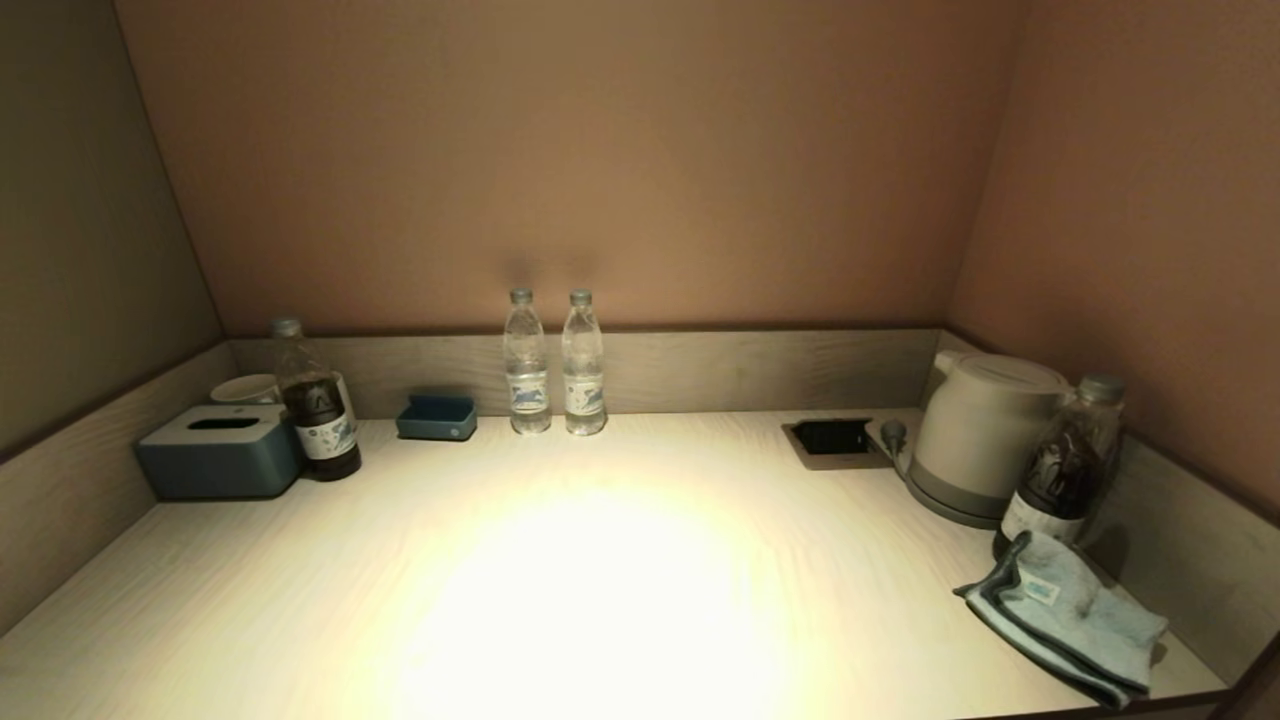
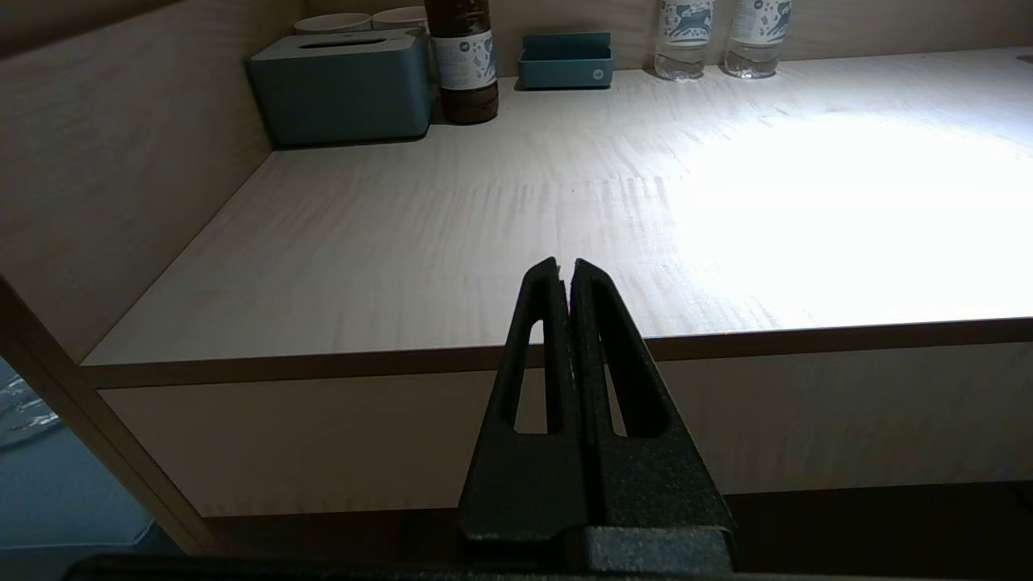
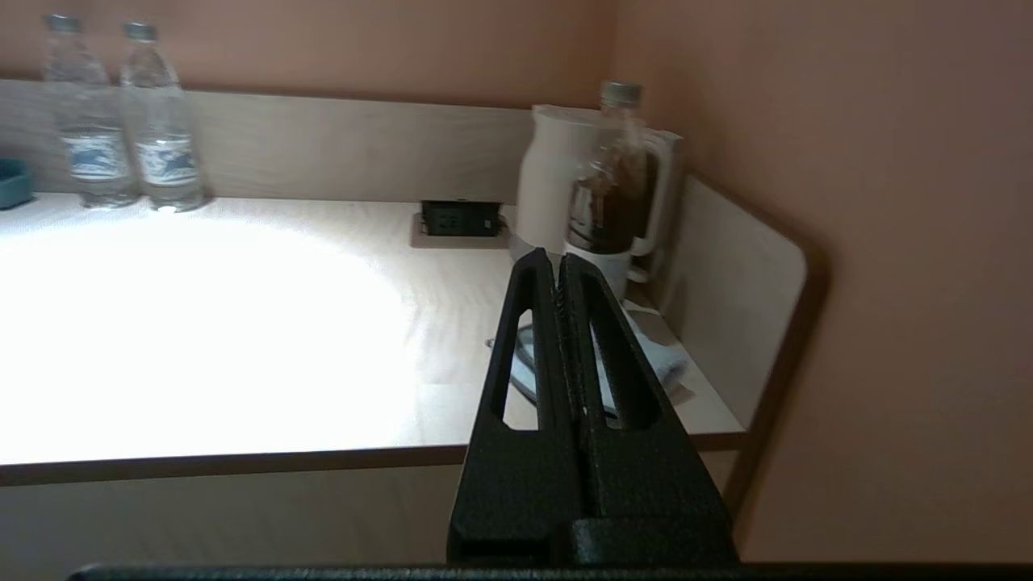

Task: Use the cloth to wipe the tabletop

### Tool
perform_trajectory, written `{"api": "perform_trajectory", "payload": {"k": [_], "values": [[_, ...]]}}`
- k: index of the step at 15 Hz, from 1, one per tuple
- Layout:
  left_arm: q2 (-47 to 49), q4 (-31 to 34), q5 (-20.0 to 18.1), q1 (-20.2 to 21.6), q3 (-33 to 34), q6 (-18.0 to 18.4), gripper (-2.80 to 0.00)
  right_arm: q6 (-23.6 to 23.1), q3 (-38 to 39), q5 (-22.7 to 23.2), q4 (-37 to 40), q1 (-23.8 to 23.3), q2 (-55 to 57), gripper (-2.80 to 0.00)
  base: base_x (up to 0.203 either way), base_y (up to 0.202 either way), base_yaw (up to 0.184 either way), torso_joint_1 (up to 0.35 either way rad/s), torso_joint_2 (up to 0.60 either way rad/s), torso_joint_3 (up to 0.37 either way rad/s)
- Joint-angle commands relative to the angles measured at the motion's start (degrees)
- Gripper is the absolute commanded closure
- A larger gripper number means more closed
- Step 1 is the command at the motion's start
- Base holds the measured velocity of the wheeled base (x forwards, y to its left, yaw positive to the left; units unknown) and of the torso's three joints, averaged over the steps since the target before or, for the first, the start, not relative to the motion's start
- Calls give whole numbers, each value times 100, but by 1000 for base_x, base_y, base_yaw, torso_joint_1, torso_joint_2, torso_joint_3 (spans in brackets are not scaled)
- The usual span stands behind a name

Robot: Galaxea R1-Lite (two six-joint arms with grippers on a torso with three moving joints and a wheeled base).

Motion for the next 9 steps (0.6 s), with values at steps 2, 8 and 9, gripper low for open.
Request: {"api": "perform_trajectory", "payload": {"k": [2,8,9], "values": [[-2,2,-5,2,0,2,0,-5,633,340,-794,3,-3,0,0,0,0,0,0,0],[-2,2,-7,2,0,2,0,-14,1182,538,-1313,3,-3,0,0,0,0,0,0,0],[-2,2,-7,2,0,2,0,-14,1217,613,-1310,3,-3,0,0,0,0,0,0,0]]}}
